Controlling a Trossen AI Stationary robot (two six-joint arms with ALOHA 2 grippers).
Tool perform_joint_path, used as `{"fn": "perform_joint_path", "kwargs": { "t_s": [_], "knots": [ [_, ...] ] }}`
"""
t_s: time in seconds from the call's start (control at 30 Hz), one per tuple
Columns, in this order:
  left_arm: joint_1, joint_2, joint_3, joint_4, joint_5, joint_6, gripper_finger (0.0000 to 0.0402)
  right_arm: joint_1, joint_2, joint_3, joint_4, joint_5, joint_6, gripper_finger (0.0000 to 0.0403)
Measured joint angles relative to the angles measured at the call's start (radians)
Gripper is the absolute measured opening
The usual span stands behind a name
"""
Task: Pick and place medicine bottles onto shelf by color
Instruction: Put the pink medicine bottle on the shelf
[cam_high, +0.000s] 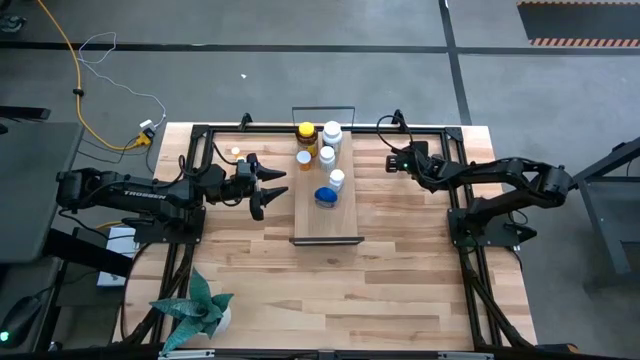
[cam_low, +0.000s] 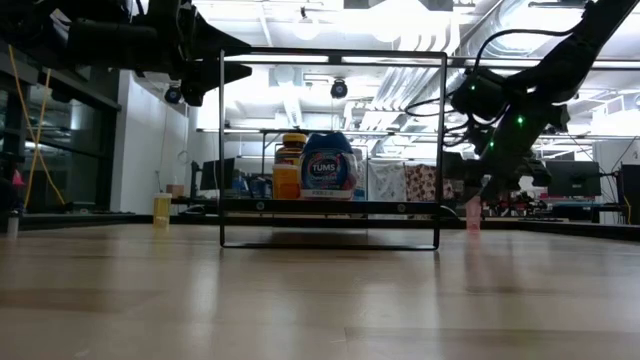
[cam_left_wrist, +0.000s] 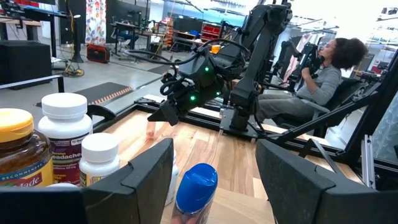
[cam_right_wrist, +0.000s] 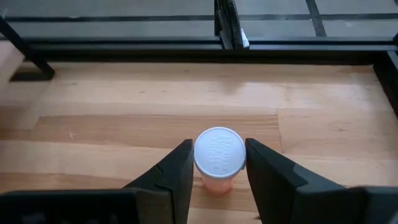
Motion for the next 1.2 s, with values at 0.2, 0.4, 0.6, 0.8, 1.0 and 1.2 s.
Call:
{"fn": "perform_joint_path", "kwargs": {
  "t_s": [0.2,0.4,0.6,0.8,1.0,1.2],
  "knots": [
    [0.001,0.000,0.000,0.000,-0.008,0.000,0.0218,0.062,-0.067,0.000,0.094,-0.021,-0.116,0.0128],
    [0.001,0.000,0.000,0.000,-0.022,0.000,0.0218,0.152,-0.099,0.000,0.310,-0.194,-0.285,0.0128],
    [0.000,0.000,0.000,0.000,-0.022,0.000,0.0218,0.228,-0.097,0.065,0.316,-0.236,-0.364,0.0128],
    [0.000,0.000,0.000,0.000,-0.022,0.000,0.0218,0.298,-0.044,0.175,0.258,-0.209,-0.398,0.0128],
    [0.000,0.000,0.000,0.000,-0.022,0.000,0.0218,0.304,0.072,0.245,0.253,-0.203,-0.424,0.0128],
    [0.000,0.000,0.000,0.000,-0.022,0.000,0.0218,0.290,0.195,0.333,0.247,-0.240,-0.451,0.0128]
  ]
}}
